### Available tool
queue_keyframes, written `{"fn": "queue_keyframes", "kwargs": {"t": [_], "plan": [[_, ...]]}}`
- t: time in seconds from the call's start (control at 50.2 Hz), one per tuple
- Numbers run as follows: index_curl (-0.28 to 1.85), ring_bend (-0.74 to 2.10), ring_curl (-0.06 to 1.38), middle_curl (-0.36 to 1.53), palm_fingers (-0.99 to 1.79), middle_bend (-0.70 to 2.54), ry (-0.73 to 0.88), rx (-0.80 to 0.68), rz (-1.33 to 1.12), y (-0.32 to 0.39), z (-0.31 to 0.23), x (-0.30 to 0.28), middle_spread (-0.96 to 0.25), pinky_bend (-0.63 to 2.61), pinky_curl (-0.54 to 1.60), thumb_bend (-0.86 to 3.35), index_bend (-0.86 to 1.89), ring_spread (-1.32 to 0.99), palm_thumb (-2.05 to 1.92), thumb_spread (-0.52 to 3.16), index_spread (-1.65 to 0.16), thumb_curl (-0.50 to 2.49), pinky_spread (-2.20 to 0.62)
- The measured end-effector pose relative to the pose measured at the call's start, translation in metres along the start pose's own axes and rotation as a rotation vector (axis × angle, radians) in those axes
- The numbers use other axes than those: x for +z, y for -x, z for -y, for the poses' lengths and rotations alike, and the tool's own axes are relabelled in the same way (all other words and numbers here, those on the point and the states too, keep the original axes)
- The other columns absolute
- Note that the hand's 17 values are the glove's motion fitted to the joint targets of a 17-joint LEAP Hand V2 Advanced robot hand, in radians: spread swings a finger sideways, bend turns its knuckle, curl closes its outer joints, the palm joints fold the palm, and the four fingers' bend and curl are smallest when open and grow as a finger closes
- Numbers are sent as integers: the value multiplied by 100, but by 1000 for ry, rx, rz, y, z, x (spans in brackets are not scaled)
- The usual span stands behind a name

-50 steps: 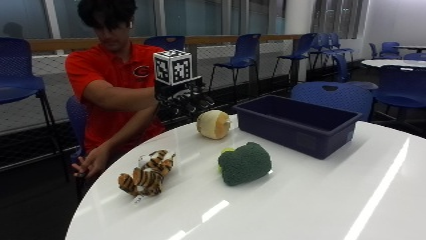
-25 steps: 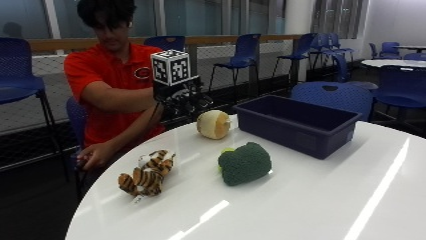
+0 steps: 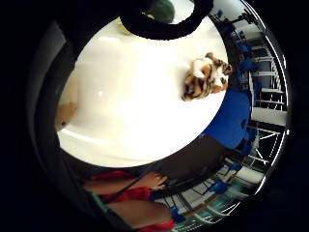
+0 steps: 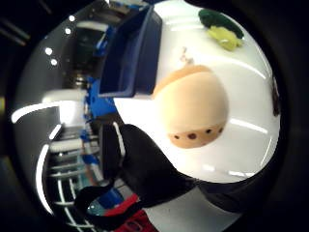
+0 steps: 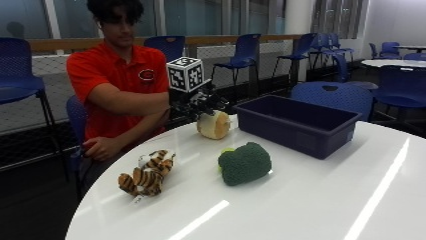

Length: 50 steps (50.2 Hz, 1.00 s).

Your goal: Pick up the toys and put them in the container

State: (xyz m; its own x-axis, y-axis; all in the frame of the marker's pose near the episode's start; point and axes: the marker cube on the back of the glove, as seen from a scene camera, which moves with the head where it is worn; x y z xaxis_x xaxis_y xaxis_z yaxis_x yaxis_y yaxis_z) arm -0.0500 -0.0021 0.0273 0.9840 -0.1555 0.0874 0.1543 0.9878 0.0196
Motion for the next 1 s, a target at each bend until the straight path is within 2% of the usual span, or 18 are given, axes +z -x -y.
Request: {"fn": "queue_keyframes", "kwargs": {"t": [0.299, 0.638, 0.737, 0.897, 0.916, 0.976, 0.996], "plan": [[21, 18, 17, 22, -18, 13, 113, -31, -77, 50, 16, 46, -5, 81, 34, -11, 10, -1, -16, 97, -29, 9, 6], [16, 18, 18, 18, -23, 9, 222, 11, -198, 56, 23, 90, -1, 120, 43, -4, 7, 2, -3, 100, -26, 16, 8], [15, 29, 22, 17, -15, 9, 257, 15, -207, 51, 25, 91, 0, 126, 44, 0, 9, 3, 4, 105, -27, 20, 5], [17, 51, 28, 18, 0, 18, 262, 35, -221, 41, 28, 86, -4, 116, 41, 1, 14, -1, 10, 115, -31, 25, -4], [17, 56, 30, 20, 15, 23, 248, 36, -225, 40, 28, 85, -6, 117, 41, 3, 13, -4, 14, 118, -33, 26, -12], [16, 60, 29, 20, 22, 22, 200, 38, -235, 41, 28, 85, -9, 117, 38, 5, 13, -9, 18, 123, -35, 28, -19], [17, 66, 32, 21, 33, 23, 182, 37, -239, 41, 27, 84, -11, 117, 38, 6, 15, -13, 21, 125, -35, 29, -24]]}}
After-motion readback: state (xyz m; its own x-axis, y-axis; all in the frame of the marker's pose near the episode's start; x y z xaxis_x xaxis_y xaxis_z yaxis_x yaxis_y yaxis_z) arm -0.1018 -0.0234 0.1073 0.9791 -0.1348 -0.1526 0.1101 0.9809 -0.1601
